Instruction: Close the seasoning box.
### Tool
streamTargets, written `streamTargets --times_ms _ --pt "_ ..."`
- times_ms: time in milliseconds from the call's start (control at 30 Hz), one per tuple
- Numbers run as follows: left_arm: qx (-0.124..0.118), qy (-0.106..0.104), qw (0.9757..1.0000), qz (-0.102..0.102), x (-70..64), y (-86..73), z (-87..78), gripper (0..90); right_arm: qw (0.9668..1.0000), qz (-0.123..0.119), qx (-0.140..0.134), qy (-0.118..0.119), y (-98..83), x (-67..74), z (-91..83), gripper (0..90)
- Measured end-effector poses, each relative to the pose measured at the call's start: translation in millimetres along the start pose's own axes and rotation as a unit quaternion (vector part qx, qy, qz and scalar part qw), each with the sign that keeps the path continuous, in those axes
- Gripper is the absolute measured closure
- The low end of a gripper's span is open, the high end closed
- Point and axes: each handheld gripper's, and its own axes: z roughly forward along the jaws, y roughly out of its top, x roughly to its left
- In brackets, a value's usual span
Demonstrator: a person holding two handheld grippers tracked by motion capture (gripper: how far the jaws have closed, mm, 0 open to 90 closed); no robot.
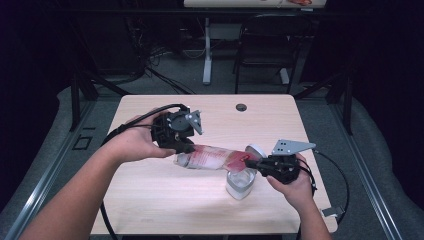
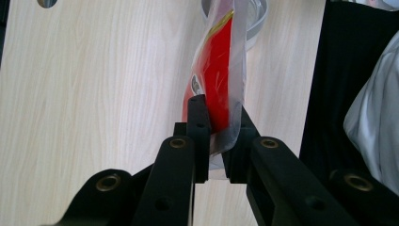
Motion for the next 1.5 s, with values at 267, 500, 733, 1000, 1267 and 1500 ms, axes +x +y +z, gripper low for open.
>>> streamTargets --times_ms 267,500,733,1000,1267,1500 --pt "0.002 0.0 1.0 0.001 0.4 0.6 -0.4 83.7 1.0 0.0 0.0 -0.001 -0.2 -0.1 0.1 88.5" --pt "0.002 0.0 1.0 0.001 0.3 1.2 -0.6 83.7 1.0 0.001 0.0 0.002 -0.6 -0.2 0.5 88.5" --pt "0.002 0.001 1.0 0.005 0.3 2.5 -1.3 83.7 1.0 0.0 0.003 0.0 -0.8 -0.4 0.7 88.5" --pt "0.003 0.002 1.0 0.006 0.0 4.0 -1.8 83.8 1.0 0.0 0.005 -0.001 -1.2 -0.4 1.2 88.6" --pt "0.0 0.002 1.0 0.007 -0.9 5.4 -2.0 83.8 1.0 0.0 0.007 -0.001 -1.7 -0.8 1.4 88.6" --pt "0.002 0.002 0.9999 0.01 -0.6 6.4 -2.7 83.8 1.0 0.001 0.008 0.0 -2.1 -1.3 1.7 88.5"
